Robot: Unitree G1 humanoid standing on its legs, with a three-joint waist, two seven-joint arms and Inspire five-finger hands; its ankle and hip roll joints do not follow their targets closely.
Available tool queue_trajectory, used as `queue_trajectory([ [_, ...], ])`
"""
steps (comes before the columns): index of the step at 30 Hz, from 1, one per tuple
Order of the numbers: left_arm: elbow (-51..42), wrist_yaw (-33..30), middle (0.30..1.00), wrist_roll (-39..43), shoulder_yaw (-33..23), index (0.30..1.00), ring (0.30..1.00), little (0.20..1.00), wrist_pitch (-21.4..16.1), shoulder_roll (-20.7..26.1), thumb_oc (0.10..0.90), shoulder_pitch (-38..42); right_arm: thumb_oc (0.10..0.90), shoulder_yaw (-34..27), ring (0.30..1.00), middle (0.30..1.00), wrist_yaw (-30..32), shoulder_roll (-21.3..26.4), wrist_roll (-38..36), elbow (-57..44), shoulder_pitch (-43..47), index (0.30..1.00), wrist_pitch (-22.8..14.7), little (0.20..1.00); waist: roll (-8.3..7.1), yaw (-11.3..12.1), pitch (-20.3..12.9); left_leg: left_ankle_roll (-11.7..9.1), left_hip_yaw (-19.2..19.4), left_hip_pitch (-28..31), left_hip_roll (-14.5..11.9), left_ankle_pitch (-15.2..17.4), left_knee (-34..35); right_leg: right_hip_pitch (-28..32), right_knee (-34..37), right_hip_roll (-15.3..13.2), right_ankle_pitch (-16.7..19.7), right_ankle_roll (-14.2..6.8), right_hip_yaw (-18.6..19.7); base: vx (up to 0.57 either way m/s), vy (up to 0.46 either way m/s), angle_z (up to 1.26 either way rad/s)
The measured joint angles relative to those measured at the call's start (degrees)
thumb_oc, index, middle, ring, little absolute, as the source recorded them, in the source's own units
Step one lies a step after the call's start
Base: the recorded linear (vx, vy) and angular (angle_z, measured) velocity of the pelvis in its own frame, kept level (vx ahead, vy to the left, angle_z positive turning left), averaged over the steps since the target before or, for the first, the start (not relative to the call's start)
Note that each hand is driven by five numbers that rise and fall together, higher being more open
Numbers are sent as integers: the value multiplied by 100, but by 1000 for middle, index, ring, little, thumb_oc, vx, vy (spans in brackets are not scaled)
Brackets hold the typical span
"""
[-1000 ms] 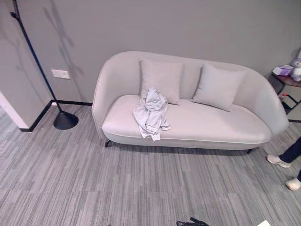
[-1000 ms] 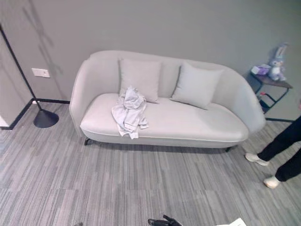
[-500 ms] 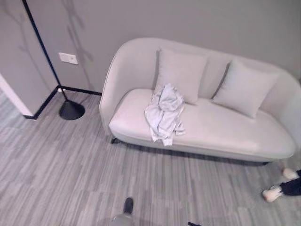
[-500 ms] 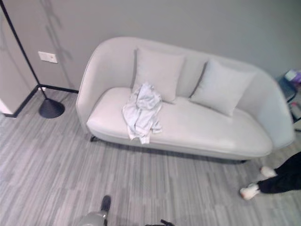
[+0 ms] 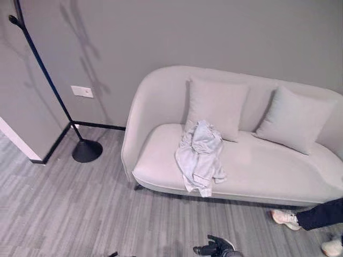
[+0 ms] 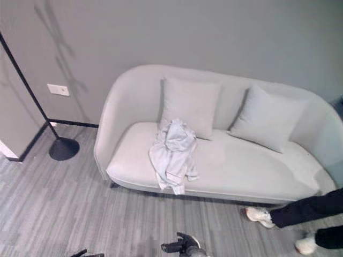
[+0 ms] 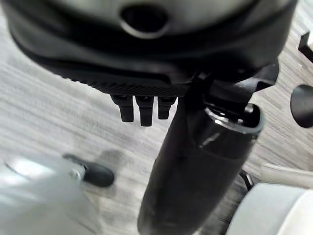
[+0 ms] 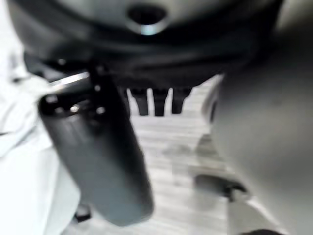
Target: Hang the clothes on the sofa on the clothes rack.
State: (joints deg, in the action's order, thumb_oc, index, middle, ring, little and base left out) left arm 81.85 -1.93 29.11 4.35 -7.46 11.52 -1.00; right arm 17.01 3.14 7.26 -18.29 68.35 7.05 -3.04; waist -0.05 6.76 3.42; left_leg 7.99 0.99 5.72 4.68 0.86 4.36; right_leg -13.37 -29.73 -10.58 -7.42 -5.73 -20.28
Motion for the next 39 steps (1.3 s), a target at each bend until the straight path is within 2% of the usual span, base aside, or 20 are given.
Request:
queue_trajectory([
  [2, 178, -46, 900, -4, -35, 900, 900, 900, 44, 36, 800, 86, 800, -7, 900, 900, 148, 165, 39, -311, 57, 900, -4, 900, -1, -166, 36, -78, -270, -8, 29, 45, 21, -22, 2500, 308, 291, -88, 445, 342, -161, 66],
  [3, 171, -68, 900, -18, -50, 900, 900, 900, 41, 25, 800, 91, 800, -10, 900, 900, 246, 250, 92, -388, 52, 900, 16, 900, -18, -196, 44, -125, -370, 32, 67, 74, 31, -67, 3040, 307, 490, -136, 707, 337, -133, 128],
  [4, 20, -186, 900, -105, -55, 900, 900, 900, 25, -8, 800, 137, 800, -68, 900, 900, 583, 518, 427, -649, 70, 900, 111, 900, -120, -220, 124, -156, -668, 229, 169, 136, 66, -281, 3500, 118, 1197, -140, 1125, 332, -147, 119],
  [6, -219, -263, 900, -122, -55, 900, 900, 900, -18, 43, 800, 17, 800, -306, 900, 900, 868, 502, 586, -566, 120, 900, 102, 900, -263, -252, 95, -161, -760, 464, 134, 331, 72, -221, 3151, 62, 1408, -54, 972, 313, -172, 100],
  [9, -431, -292, 900, -118, -46, 900, 900, 900, -84, 98, 800, -168, 800, -652, 900, 900, 1139, 513, 643, -341, 194, 900, 103, 900, -504, -195, -76, -470, -857, 765, 62, 563, 68, 188, 3145, 273, 1756, 194, 844, 262, -166, 46],
  [12, -428, -370, 900, -90, -39, 900, 900, 900, -138, -118, 800, -294, 800, -1138, 900, 900, 1792, 579, 652, -349, 423, 900, 90, 900, -332, -165, -132, -778, -810, 748, -256, 674, -278, 608, 3533, 607, 1992, 469, 688, 212, -161, 16],
  [14, -443, -498, 900, 14, -55, 900, 900, 900, -216, -194, 800, -293, 800, -1130, 900, 900, 2252, 607, 642, -375, 559, 900, 37, 900, -286, -122, -107, -1232, -591, 12, -243, 969, -1876, 765, 3507, 604, 1786, 702, 693, 64, -181, 14],
  [16, -623, -541, 900, 124, 7, 900, 900, 900, -244, -237, 800, -226, 800, -1141, 900, 900, 2459, 721, 578, -374, 595, 900, -26, 900, -187, -105, -8, -1300, -601, -749, -300, 1130, -3396, 887, 3509, 637, 1594, 775, 636, -26, -121, 35],
  [18, -777, -550, 900, 357, 58, 900, 900, 900, -303, -247, 800, -143, 800, -944, 900, 900, 2539, 731, 459, -56, 867, 900, -78, 900, -215, 34, 171, -1200, -609, -1283, -328, 1190, -3844, 909, 3510, 615, 1404, 811, 692, 18, 17, 23],
  [20, -900, -604, 900, 529, 200, 900, 900, 900, -353, -188, 800, 196, 800, -835, 900, 900, 2585, 694, 337, 365, 1419, 900, -87, 900, -195, 112, 666, -1128, -637, -1898, -646, 1207, -3108, 966, 3513, 592, 1365, 860, 589, 14, 93, 19],
  [21, -1063, -624, 900, 573, 236, 900, 900, 900, -350, -172, 800, 210, 800, -848, 900, 900, 2579, 659, 263, 417, 1561, 900, -134, 900, -184, 144, 822, -1227, -618, -2138, -865, 1084, -2430, 942, 3514, 594, 1353, 841, 489, 94, 73, 18],
  [23, -1156, -601, 900, 656, 405, 900, 900, 900, -352, -184, 800, 126, 800, -827, 900, 900, 2380, 682, -167, 594, 1621, 900, -213, 900, 157, 133, 1011, -1471, -376, -2354, -1377, -102, -609, 1166, 3556, 632, 1252, 451, 362, 61, 143, 9],
  [24, -887, -598, 900, 610, 447, 900, 900, 900, -408, -207, 800, 120, 800, -836, 900, 900, 2330, 643, -334, 1046, 1699, 900, -251, 900, 225, 93, 985, -1349, -267, -2230, -1304, -902, -297, 1202, 3556, 577, 1100, 202, 394, -35, 208, -14],
  [25, -490, -609, 900, 503, 501, 900, 900, 900, -444, -120, 800, 305, 800, -611, 900, 900, 2314, 476, -444, 1485, 2076, 900, -234, 900, 16, 30, 883, -1241, -215, -2483, -1124, -1252, 54, 738, 3555, 355, 1099, 51, 482, -11, 217, 3],
  [26, -358, -605, 900, 442, 508, 900, 900, 900, -379, -121, 800, 534, 800, -633, 900, 900, 2337, 494, -466, 1471, 2308, 900, -231, 900, 4, 35, 908, -1071, -158, -2872, -902, -1498, 83, 379, 3554, 132, 1181, -118, 480, -31, 179, 13],
  [28, -708, -627, 900, 434, 724, 900, 900, 900, -419, -100, 800, 422, 800, -847, 900, 900, 2643, 570, -566, 1934, 2654, 900, -131, 900, 51, 112, 946, -890, -95, -2832, -580, -1456, 81, 380, 3556, -183, 1231, -221, 421, -9, 138, 18],
  [31, -1255, -627, 900, 379, 1188, 900, 900, 900, -504, -63, 800, 629, 800, -848, 900, 900, 2828, 755, -576, 1924, 2530, 900, -138, 900, 91, 125, 979, -922, -91, -2696, -596, -1413, 81, 554, 3555, -171, 1147, -335, 335, 61, 23, 0],
  [35, -1085, -632, 900, 113, 769, 900, 900, 900, -476, -258, 800, 578, 800, -431, 900, 900, 2536, 681, -521, -229, 954, 900, -226, 900, 49, -411, 801, -1234, -51, -2285, -1028, -1319, 82, 885, 3514, 269, 959, -208, 456, 49, -34, -23],
  [37, -1251, -663, 900, 35, 309, 900, 900, 900, -373, -337, 800, 362, 800, -142, 900, 900, 2509, 1040, 29, -3731, -754, 900, 150, 900, -26, -684, 714, -1261, 31, -2136, -1155, -1313, 80, 947, 3512, 361, 946, -189, 511, 28, -24, -33],
  [39, -1448, -674, 900, -79, 216, 900, 900, 900, -359, -339, 800, 64, 800, 442, 900, 900, 2192, 1742, 1311, -6248, -1786, 900, -137, 900, -126, -883, 660, -1261, 221, -1792, -1192, -1311, 83, 1162, 3511, 353, 946, -190, 691, 15, -7, -57],
])
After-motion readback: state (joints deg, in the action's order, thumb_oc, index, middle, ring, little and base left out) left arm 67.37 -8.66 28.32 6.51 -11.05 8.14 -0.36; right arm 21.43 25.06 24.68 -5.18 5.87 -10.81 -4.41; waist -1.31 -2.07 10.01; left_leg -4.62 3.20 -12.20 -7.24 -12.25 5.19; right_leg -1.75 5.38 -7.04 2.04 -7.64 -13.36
